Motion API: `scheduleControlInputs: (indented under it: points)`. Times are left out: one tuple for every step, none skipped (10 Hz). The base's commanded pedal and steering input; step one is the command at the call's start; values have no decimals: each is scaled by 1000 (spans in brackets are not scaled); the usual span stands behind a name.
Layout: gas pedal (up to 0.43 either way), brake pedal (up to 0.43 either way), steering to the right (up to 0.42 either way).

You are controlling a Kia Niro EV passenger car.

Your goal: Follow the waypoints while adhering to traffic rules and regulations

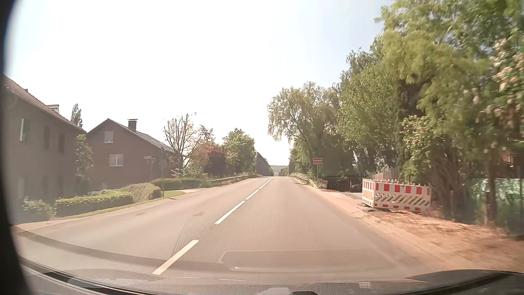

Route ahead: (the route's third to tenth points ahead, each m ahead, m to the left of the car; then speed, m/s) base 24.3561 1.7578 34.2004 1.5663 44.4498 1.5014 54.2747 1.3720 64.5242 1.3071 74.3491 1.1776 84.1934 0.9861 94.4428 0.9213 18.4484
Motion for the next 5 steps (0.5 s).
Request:
scheduleControlInputs:
  points:
    - [209,0,2]
    - [209,0,2]
    - [209,0,1]
    - [209,0,1]
    - [209,0,0]
